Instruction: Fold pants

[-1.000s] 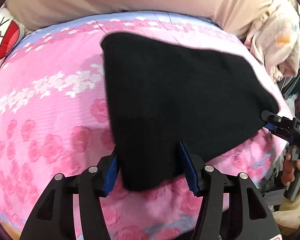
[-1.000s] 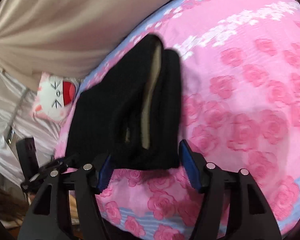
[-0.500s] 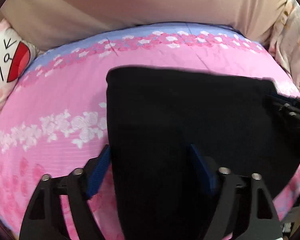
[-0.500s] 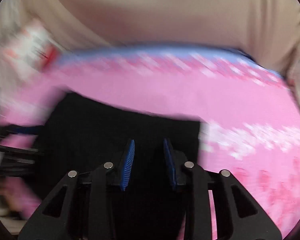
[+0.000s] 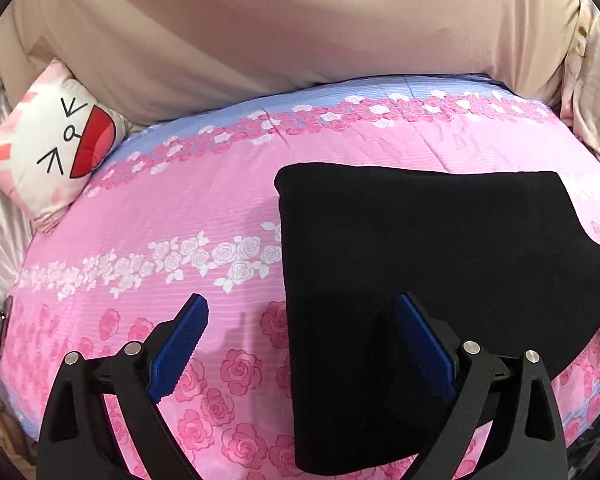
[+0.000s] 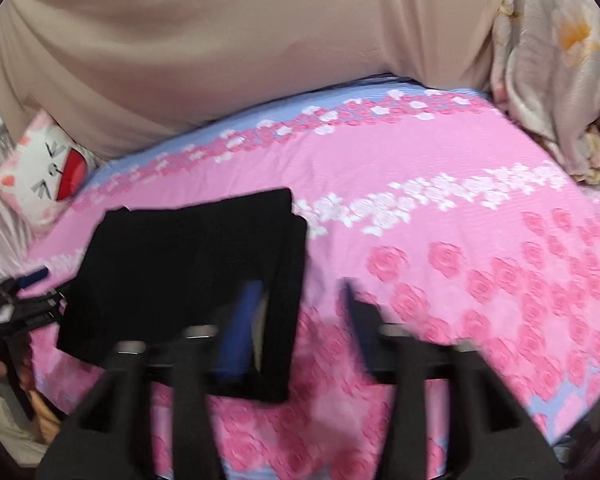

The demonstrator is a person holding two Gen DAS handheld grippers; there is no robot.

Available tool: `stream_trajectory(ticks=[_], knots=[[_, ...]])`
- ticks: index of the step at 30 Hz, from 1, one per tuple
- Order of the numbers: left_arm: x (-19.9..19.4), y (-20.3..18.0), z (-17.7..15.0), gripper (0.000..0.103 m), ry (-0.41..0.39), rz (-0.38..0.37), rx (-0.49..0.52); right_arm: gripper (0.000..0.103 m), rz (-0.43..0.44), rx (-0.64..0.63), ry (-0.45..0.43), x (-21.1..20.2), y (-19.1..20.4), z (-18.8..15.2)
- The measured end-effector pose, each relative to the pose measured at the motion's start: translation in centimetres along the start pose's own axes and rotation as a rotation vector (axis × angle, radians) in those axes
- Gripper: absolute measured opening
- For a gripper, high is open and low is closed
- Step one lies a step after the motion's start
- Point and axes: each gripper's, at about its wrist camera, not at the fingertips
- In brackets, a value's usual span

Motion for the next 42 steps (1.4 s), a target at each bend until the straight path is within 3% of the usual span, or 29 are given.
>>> stream_trajectory(ticks=[4, 13, 19, 29, 33, 37, 39, 42], knots=[[-0.5, -0.2, -0.2, 0.094, -0.011, 0.024, 0.009, 0.088, -0.030, -0.068, -0.033, -1.2, 1.6, -0.4], [-0.9, 0.4, -0.6, 0.094, -0.004, 0.031, -0.025, 0.088, -0.001, -0.054, -0.017, -1.3, 1.9, -0.7], [-0.2, 2.8, -1.3, 0.094, 0.076, -0.111, -0.125, 0.089, 0.036, 0.032, 0.020, -1.0, -0.2, -1.1], [3.1, 2.9, -3.2, 0.093, 0.253, -0.393, -0.260, 0.089, 0.262, 0.211, 0.162, 3.1, -1.3, -2.6], [3.7, 1.9, -3.5, 0.093, 0.256, -0.412, -0.262, 0.088, 0.385, 0.313, 0.242, 5.5, -1.3, -3.6], [3.7, 0.8, -3.3, 0.089, 0.246, -0.446, -0.247, 0.090, 0.424, 0.363, 0.239, 5.7, -1.3, -3.7], [3.6, 0.3, -3.2, 0.089, 0.243, -0.479, -0.246, 0.085, 0.490, 0.394, 0.253, 6.0, -1.1, -3.7], [3.4, -0.6, -3.1, 0.084, 0.233, -0.454, -0.220, 0.076, 0.480, 0.405, 0.237, 6.0, -1.3, -4.0]])
Point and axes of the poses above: each gripper's, at about its wrist camera, not at the fingertips, and x roughly the way its jaws point, y to its left, z to its top, and after that the axes turned 1 degree about -x, right-handed
